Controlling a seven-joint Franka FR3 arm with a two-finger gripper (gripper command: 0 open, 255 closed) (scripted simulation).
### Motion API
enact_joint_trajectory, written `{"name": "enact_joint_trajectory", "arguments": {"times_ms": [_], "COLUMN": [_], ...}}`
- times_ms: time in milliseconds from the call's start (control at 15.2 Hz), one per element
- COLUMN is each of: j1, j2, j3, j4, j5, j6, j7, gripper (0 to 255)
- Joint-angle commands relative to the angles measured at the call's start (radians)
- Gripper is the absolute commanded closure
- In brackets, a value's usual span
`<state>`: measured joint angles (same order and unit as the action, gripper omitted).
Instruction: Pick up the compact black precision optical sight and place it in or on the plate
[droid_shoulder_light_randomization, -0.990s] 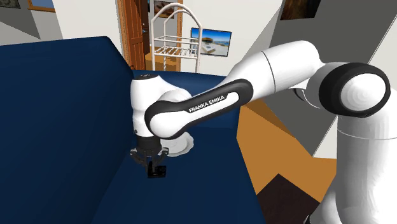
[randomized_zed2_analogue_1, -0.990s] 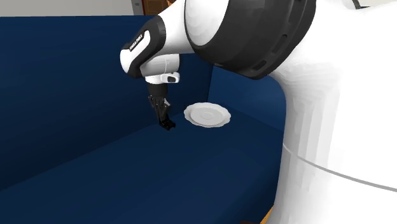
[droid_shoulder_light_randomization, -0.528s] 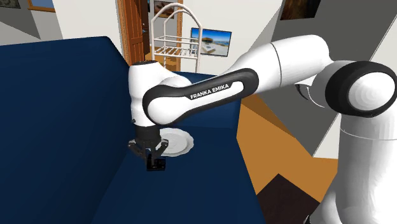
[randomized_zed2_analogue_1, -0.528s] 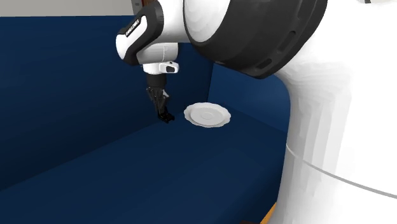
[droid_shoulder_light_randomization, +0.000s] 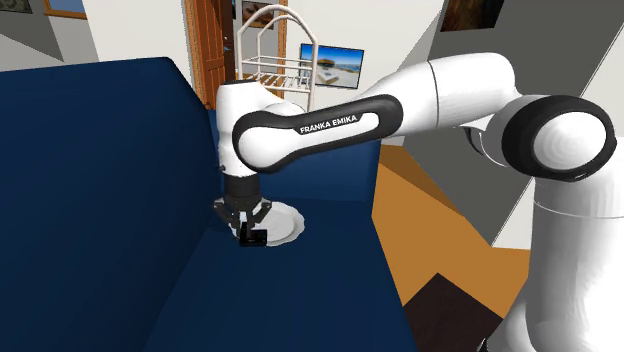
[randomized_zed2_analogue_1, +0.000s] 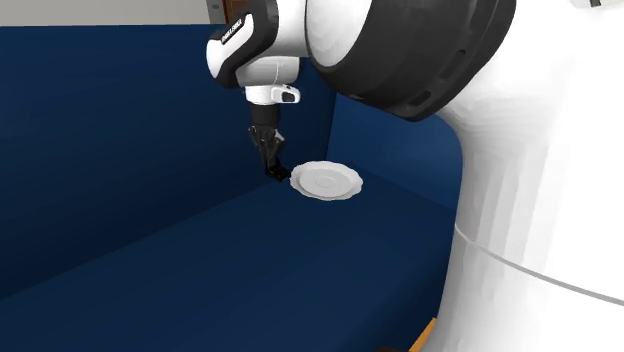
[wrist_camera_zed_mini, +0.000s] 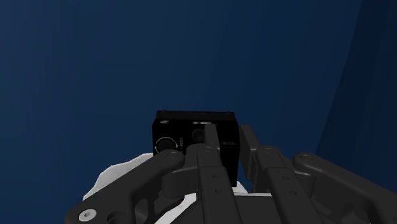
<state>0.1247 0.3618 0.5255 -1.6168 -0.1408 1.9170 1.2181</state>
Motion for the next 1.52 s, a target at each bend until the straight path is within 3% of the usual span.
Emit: {"name": "enact_joint_trajectory", "arguments": {"times_ms": [0, 858, 1452], "j1": [-0.025, -0.134, -0.139], "j2": [0.013, 0.203, 0.226], "j3": [-0.014, -0.101, -0.108], "j4": [0.016, 0.303, 0.217], "j5": [-0.002, -0.045, -0.057], "j6": [-0.004, -0.109, -0.001], "j7": [-0.041, -0.268, -0.261], "gripper": [255, 255, 255]}}
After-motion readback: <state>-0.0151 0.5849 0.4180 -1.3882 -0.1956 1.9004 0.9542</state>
